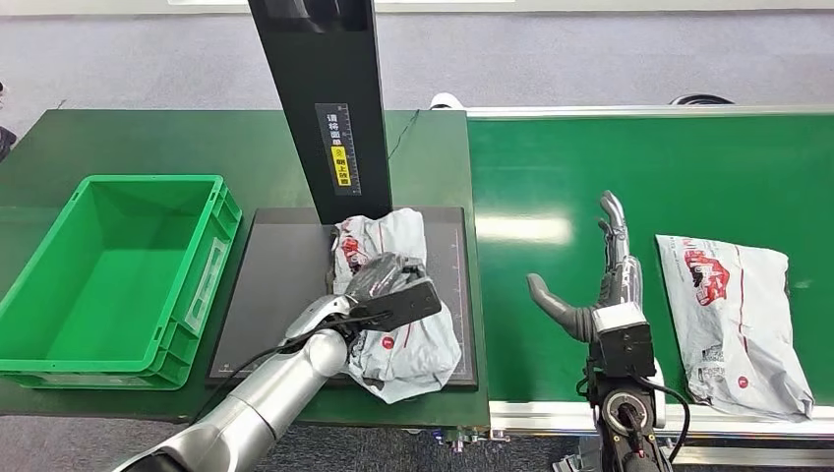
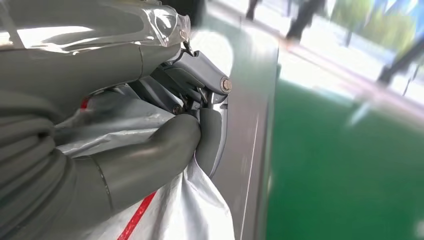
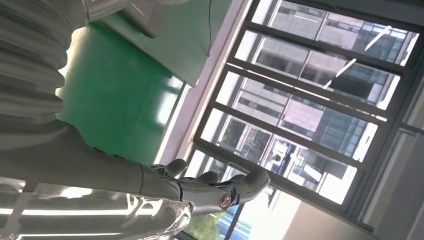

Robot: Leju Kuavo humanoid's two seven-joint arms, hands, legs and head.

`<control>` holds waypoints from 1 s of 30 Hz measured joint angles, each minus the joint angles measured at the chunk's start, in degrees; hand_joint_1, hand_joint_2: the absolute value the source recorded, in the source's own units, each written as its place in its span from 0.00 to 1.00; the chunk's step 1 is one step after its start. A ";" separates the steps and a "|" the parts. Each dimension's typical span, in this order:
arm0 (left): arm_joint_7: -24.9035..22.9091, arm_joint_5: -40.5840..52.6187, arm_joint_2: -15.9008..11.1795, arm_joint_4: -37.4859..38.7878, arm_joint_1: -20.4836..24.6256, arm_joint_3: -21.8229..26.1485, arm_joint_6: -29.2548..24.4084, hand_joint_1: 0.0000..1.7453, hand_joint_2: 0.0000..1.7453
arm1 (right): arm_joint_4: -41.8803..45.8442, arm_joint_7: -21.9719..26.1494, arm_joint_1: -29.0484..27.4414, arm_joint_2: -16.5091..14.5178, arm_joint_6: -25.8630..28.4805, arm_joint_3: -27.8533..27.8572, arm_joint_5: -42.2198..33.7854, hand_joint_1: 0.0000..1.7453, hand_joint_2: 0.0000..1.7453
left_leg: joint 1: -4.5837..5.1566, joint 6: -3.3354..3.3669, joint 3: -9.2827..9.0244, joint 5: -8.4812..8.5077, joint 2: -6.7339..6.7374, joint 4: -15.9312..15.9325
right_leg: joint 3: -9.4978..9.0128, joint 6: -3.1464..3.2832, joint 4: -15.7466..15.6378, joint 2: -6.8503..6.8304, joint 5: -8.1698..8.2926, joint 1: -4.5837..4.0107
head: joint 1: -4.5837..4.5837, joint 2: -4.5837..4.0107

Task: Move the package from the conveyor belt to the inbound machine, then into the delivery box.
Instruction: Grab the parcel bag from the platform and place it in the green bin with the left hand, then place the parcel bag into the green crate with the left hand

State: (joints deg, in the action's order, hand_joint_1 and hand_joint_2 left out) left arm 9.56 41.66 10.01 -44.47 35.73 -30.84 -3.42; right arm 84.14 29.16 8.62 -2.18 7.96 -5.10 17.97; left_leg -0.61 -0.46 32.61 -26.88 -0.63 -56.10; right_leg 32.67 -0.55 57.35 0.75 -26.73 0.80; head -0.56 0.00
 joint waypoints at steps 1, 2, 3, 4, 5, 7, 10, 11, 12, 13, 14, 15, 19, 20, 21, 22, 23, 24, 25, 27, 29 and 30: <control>0.22 0.70 -0.40 -1.87 -0.56 0.36 -1.75 1.00 1.00 | 0.46 0.00 -0.36 0.01 0.00 0.23 0.00 0.00 1.00 | 0.00 0.00 0.01 0.00 0.00 0.00 | 0.01 0.00 0.00 0.00 0.00 0.00 | 0.00 0.00; 0.51 1.40 -0.80 -3.75 -1.16 0.73 -3.35 1.00 1.00 | 0.88 0.00 -0.68 0.02 0.00 0.43 0.00 0.00 1.00 | 0.00 0.00 0.01 0.00 0.00 0.00 | 0.02 0.00 0.00 0.00 0.00 0.00 | 0.00 0.00; 0.85 2.07 -1.21 -5.55 -1.77 1.07 -4.83 1.00 1.00 | 1.28 0.00 -0.96 0.03 0.00 0.61 0.00 0.00 1.00 | 0.00 0.00 0.02 0.00 0.00 0.00 | 0.03 0.00 0.00 0.00 0.00 0.00 | 0.01 0.00; 1.22 2.69 -1.60 -7.26 -2.38 1.38 -6.14 1.00 1.00 | 1.64 0.00 -1.22 0.03 0.00 0.75 0.00 0.00 1.00 | 0.00 0.00 0.03 0.00 0.00 0.01 | 0.03 0.00 0.00 0.00 0.00 0.00 | 0.00 0.00; 1.63 3.35 -1.99 -8.97 -3.03 1.65 -7.44 1.00 1.00 | 1.97 0.00 -1.46 0.04 0.00 0.86 0.00 0.00 1.00 | 0.00 0.00 0.03 0.00 0.00 0.01 | 0.04 0.00 0.00 0.00 0.00 0.00 | 0.01 0.00; 2.49 4.77 -2.77 -12.43 -4.41 2.19 -10.06 1.00 1.00 | 2.55 0.01 -1.87 0.05 0.00 1.03 -0.07 0.00 1.00 | 0.00 0.00 0.05 0.00 0.01 0.01 | 0.05 0.00 0.00 0.00 0.00 0.00 | 0.01 0.00; 3.44 7.11 -3.98 -17.67 -6.42 3.13 -13.93 1.00 1.00 | 3.12 0.14 -2.29 0.11 0.00 1.13 -0.35 0.00 1.00 | 0.00 0.00 0.06 0.00 0.01 0.01 | 0.06 0.00 0.00 0.00 0.00 0.00 | 0.01 0.00; 3.64 7.88 -4.43 -19.49 -7.06 3.43 -15.08 1.00 1.00 | 3.27 0.23 -2.43 0.17 0.01 1.16 -0.48 0.00 1.00 | 0.00 0.00 0.06 0.00 0.01 0.01 | 0.06 0.00 0.00 0.00 0.00 0.00 | 0.01 0.00; 3.78 8.62 -4.89 -21.24 -7.66 3.75 -16.12 1.00 1.00 | 3.40 0.32 -2.57 0.23 0.01 1.23 -0.61 0.00 1.00 | 0.00 0.00 0.06 0.00 0.01 0.01 | 0.07 0.00 0.00 0.00 0.00 0.00 | 0.01 0.00; 3.86 9.26 -5.36 -22.82 -8.18 4.06 -16.96 1.00 1.00 | 3.53 0.40 -2.72 0.28 0.03 1.32 -0.73 0.00 1.00 | 0.00 0.00 0.06 0.00 0.01 0.01 | 0.07 0.00 0.00 0.00 0.00 0.00 | 0.00 0.00; 3.85 9.95 -5.84 -24.24 -8.59 4.39 -17.62 1.00 1.00 | 3.68 0.46 -2.89 0.33 0.05 1.42 -0.83 0.00 1.00 | 0.00 0.00 0.06 0.00 0.00 0.01 | 0.07 0.00 0.00 0.00 0.00 0.00 | 0.01 0.00; 3.65 10.72 -6.30 -25.48 -8.88 4.74 -18.14 1.00 1.00 | 3.83 0.50 -3.06 0.37 0.07 1.51 -0.91 0.00 1.00 | 0.00 0.00 0.06 0.00 0.00 0.01 | 0.07 0.00 0.00 0.00 0.00 0.00 | 0.00 0.00; 1.65 14.75 -8.03 -28.92 -9.04 7.01 -18.91 1.00 1.00 | 4.74 0.59 -4.05 0.49 0.31 2.03 -1.03 0.00 1.00 | 0.00 0.00 0.06 0.00 0.01 0.01 | 0.09 0.00 0.00 0.00 0.00 0.00 | 0.00 0.00; 1.16 15.70 -8.40 -29.31 -8.86 7.78 -18.92 1.00 1.00 | 5.00 0.61 -4.29 0.51 0.39 2.19 -1.03 0.00 1.00 | 0.00 0.00 0.06 0.00 0.01 0.01 | 0.09 0.00 0.00 0.00 0.00 -0.01 | 0.00 0.00; 0.65 16.71 -8.79 -29.51 -8.51 8.67 -18.92 1.00 1.00 | 5.26 0.63 -4.50 0.54 0.45 2.34 -1.03 0.00 1.00 | 0.00 0.00 0.06 0.01 0.01 0.01 | 0.09 0.00 0.00 0.01 0.00 -0.01 | 0.01 0.00; 0.23 17.61 -9.20 -29.59 -7.98 9.57 -18.93 1.00 1.00 | 5.51 0.66 -4.69 0.58 0.49 2.49 -1.03 0.00 1.00 | 0.00 0.00 0.06 0.01 0.01 0.01 | 0.09 0.00 0.00 0.01 0.00 -0.01 | 0.01 0.00; -0.07 18.37 -9.66 -29.60 -7.32 10.52 -18.95 1.00 1.00 | 5.75 0.68 -4.84 0.62 0.50 2.62 -1.03 0.00 1.00 | 0.00 0.00 0.06 0.01 0.02 0.01 | 0.09 0.00 0.00 0.01 0.00 -0.01 | 0.01 0.00; -0.30 19.12 -10.22 -29.54 -6.48 11.58 -19.09 1.00 1.00 | 5.98 0.71 -4.96 0.69 0.50 2.78 -1.03 0.00 1.00 | 0.00 0.00 0.06 0.01 0.02 0.01 | 0.09 0.00 0.00 0.01 0.00 -0.01 | 0.01 0.00; -0.37 19.63 -10.78 -29.42 -5.60 12.53 -19.27 1.00 1.00 | 6.14 0.72 -5.03 0.76 0.48 2.93 -1.03 0.00 1.00 | 0.00 0.00 0.06 0.01 0.02 0.01 | 0.09 0.00 0.00 0.01 0.00 -0.01 | 0.01 0.00; -0.53 20.68 -11.99 -28.94 -3.80 14.45 -19.76 1.00 1.00 | 6.29 0.72 -5.06 0.90 0.37 3.27 -1.03 0.00 1.00 | 0.00 0.00 0.06 0.01 0.02 0.01 | 0.09 0.00 0.00 0.01 0.00 -0.01 | 0.01 0.00; -1.29 22.00 -13.26 -28.21 -2.12 16.15 -20.02 1.00 1.00 | 6.31 0.72 -5.06 1.02 0.18 3.45 -1.03 0.00 1.00 | -0.01 0.00 0.06 0.01 0.03 0.01 | 0.10 0.00 0.01 0.02 0.00 -0.01 | 0.01 0.00; -2.01 22.85 -13.92 -27.69 -1.28 16.97 -20.08 1.00 1.00 | 6.31 0.72 -5.06 1.08 0.10 3.49 -1.03 0.00 1.00 | -0.01 -0.01 0.06 0.02 0.03 0.01 | 0.11 0.00 0.01 0.02 0.00 -0.01 | 0.01 0.00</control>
State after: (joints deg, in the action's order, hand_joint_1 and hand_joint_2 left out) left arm 7.56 64.51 -3.91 -72.16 34.46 -13.87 -23.50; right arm 90.44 29.88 3.56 -1.10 8.06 -1.62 16.94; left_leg -0.62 -0.46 32.67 -26.86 -0.60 -56.09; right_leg 32.77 -0.54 57.35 0.77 -26.74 0.79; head -0.56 0.00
